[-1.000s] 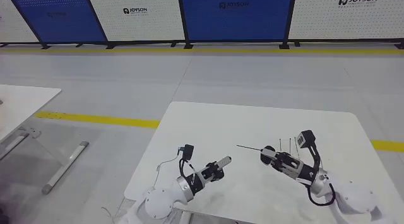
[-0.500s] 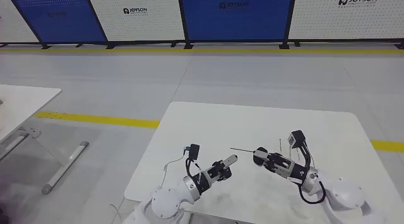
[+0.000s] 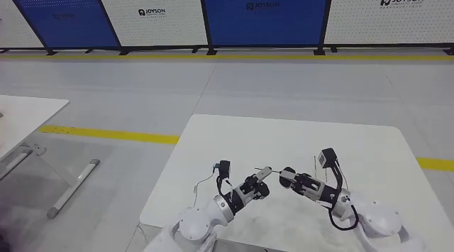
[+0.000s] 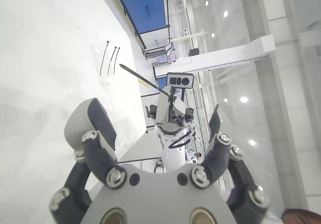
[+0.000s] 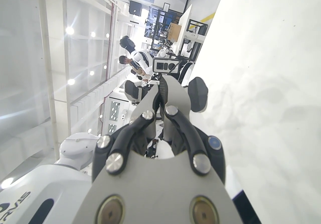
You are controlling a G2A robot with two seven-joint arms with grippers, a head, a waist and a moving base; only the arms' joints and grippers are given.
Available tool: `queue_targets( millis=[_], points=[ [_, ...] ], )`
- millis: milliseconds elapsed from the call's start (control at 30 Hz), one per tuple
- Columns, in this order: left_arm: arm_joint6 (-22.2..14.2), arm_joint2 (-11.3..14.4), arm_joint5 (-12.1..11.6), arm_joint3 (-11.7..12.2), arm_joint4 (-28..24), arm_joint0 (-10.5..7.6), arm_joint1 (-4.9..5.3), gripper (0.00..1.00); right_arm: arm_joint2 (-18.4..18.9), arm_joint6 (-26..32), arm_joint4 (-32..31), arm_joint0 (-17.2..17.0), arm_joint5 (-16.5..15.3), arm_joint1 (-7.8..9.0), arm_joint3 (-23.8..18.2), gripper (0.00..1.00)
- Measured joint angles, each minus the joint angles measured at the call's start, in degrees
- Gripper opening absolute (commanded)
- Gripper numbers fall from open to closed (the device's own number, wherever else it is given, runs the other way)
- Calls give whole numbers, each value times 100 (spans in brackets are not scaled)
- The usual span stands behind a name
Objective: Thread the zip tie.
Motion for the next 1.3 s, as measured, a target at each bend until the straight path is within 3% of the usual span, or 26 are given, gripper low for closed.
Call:
queue_targets(
  millis=[167,300,333,400,600,667,767,1300],
  points=[
    [131,41,16,61,-52,-60,-21,100,0,0,0,0,0,0,0,0],
    [317,163,-146,189,-94,-195,-66,100,0,0,0,0,0,0,0,0],
    [331,186,-183,215,-88,-217,-72,89,0,0,0,0,0,0,0,0],
    [361,222,-242,267,-52,-254,-82,51,0,0,0,0,0,0,0,0],
    [315,214,-287,330,16,-255,-76,22,0,0,0,0,0,0,0,0],
    [288,188,-301,328,-51,-254,-74,21,0,0,0,0,0,0,0,0],
    [245,159,-320,315,-110,-256,-70,2,0,0,0,0,0,0,0,0],
    [16,76,-430,256,-100,-176,-34,0,0,0,0,0,0,0,0,0]
  ],
)
